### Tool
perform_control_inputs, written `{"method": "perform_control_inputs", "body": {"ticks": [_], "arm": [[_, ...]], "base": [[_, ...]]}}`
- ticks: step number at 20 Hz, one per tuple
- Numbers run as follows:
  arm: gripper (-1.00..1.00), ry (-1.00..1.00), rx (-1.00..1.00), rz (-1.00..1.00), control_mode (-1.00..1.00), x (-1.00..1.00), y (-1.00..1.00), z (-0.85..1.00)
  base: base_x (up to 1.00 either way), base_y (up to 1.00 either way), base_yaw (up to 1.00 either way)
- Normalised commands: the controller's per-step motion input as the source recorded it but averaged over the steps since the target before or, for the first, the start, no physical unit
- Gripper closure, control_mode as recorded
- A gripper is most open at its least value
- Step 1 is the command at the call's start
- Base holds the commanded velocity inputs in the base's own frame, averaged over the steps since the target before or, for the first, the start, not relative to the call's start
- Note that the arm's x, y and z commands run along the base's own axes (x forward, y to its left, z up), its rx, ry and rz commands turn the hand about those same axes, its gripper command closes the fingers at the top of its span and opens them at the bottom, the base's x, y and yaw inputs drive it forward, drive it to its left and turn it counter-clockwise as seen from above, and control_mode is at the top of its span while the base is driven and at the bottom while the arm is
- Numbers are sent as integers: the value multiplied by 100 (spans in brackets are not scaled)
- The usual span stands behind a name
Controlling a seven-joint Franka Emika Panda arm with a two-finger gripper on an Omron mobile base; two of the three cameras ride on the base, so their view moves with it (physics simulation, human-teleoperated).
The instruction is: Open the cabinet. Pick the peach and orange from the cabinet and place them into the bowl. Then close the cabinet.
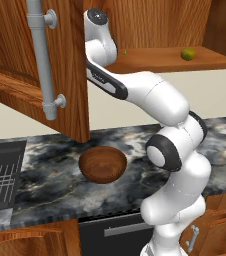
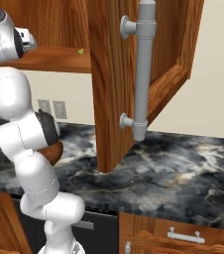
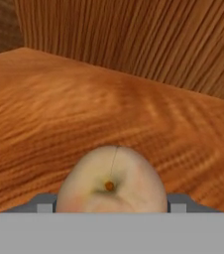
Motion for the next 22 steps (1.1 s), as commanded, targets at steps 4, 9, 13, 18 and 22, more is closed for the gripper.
{"method": "perform_control_inputs", "body": {"ticks": [4,9,13,18,22], "arm": [[100,-1,0,0,-100,-4,0,-2],[100,-11,0,-1,-100,-27,0,-5],[100,-7,0,-1,-100,-36,0,0],[100,0,0,-3,-100,-42,-5,0],[100,0,0,-3,-100,-47,-15,0]], "base": [[0,0,0],[0,0,0],[0,0,0],[0,0,0],[0,0,0]]}}
